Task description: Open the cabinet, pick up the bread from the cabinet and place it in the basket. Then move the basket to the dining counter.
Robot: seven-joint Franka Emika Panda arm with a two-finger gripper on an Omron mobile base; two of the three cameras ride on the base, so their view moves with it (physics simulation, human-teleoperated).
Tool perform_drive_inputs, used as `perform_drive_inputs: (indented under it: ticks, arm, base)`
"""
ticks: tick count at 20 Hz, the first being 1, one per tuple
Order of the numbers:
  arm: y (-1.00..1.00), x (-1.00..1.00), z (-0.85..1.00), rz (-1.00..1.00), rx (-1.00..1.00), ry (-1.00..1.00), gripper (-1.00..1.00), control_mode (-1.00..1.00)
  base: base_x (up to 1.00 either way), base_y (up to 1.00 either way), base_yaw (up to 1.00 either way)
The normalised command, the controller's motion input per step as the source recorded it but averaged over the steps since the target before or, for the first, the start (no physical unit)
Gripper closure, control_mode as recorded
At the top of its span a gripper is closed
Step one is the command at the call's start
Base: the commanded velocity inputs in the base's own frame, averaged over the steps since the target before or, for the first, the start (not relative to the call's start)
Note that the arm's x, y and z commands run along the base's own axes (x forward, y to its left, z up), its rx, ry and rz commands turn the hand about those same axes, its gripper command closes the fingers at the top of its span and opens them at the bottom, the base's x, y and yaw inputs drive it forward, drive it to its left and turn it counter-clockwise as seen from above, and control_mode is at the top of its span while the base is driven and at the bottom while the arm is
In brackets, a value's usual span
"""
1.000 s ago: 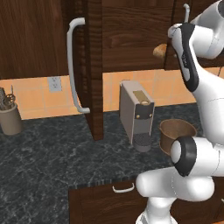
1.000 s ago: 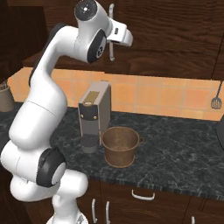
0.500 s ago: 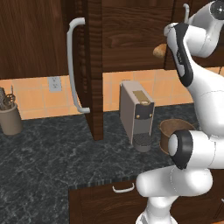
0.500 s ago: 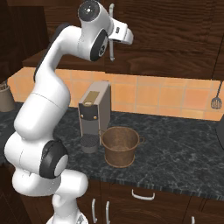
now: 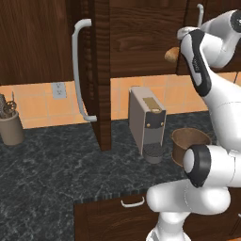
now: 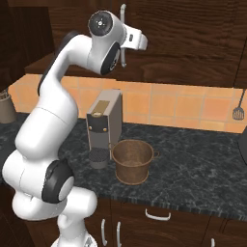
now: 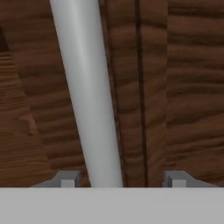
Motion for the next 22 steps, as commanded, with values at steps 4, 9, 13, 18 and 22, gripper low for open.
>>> perform_drive_inputs:
  ticks: [4, 9, 13, 18, 22]
  arm:
    - [-0.10, -0.21, 0.00, 0.00, 0.01, 0.01, 1.00, -1.00]
    - [-0.74, -0.97, 0.00, 0.01, 0.08, -0.06, 1.00, -1.00]
    - [-1.00, -1.00, 0.00, 0.04, 0.14, -0.14, 1.00, -1.00]
    - [-1.00, -1.00, 0.15, 0.05, 0.08, -0.08, 1.00, -1.00]
    - [-1.00, -1.00, 0.19, 0.14, 0.05, -0.08, 1.00, -1.00]
  base:
    - [0.00, 0.00, 0.00]
    - [0.00, 0.00, 0.00]
    - [0.00, 0.00, 0.00]
    - [0.00, 0.00, 0.00]
    - [0.00, 0.00, 0.00]
